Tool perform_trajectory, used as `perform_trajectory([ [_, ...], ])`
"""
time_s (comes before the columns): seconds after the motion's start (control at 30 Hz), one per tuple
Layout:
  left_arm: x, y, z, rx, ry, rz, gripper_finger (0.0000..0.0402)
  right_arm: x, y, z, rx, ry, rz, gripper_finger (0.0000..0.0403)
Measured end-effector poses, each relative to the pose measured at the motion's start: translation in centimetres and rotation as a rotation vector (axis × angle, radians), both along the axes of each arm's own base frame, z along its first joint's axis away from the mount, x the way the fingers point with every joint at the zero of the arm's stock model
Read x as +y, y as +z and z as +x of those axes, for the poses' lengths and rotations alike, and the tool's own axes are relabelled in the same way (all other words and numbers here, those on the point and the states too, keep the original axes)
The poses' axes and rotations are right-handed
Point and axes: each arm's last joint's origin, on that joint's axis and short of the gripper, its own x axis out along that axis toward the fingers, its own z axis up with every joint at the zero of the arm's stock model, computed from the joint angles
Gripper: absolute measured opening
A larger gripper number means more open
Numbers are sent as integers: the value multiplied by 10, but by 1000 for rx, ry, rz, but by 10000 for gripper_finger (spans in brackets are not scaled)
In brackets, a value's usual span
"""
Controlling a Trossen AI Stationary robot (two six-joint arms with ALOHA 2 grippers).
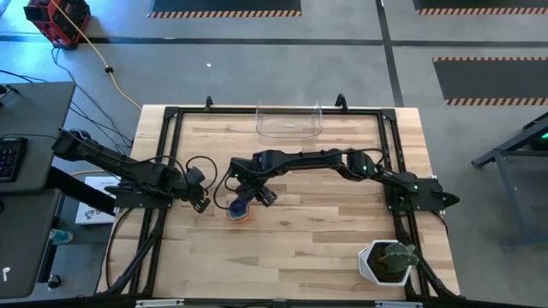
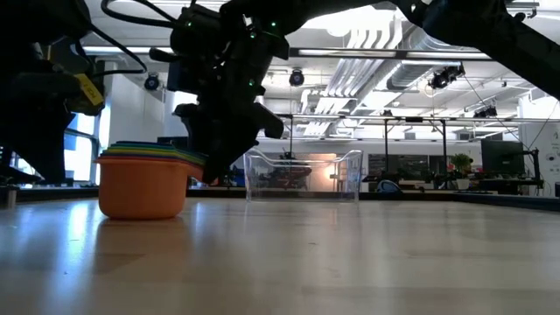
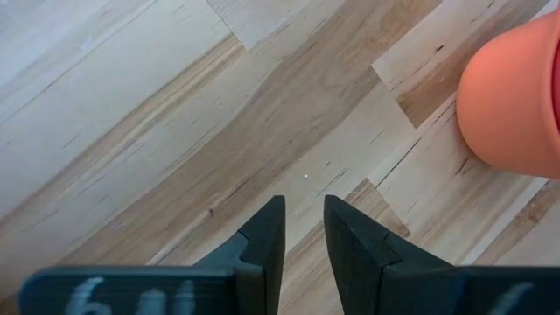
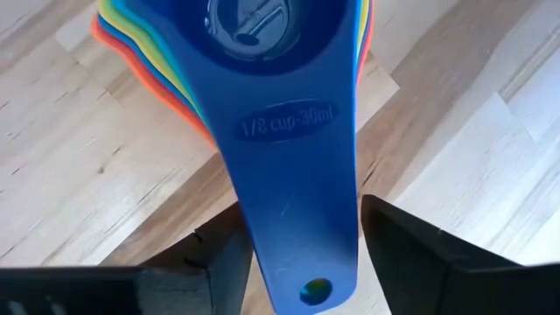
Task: Nest measuring cups in basket
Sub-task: Put the nested measuring cups into the bin
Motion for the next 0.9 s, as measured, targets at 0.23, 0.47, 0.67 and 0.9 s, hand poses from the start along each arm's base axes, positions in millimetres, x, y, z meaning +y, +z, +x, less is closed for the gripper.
perform_trajectory([
  [0.23,0,0,0,0,0,0,74,1,0,0,0,2,0,174],
  [0.47,0,0,0,0,0,0,74,3,0,0,0,4,-3,122],
  [0.67,0,0,0,0,-1,0,74,3,0,0,5,-49,-4,101],
  [0.9,0,0,0,3,-22,10,74,6,0,0,4,-86,-85,97],
])
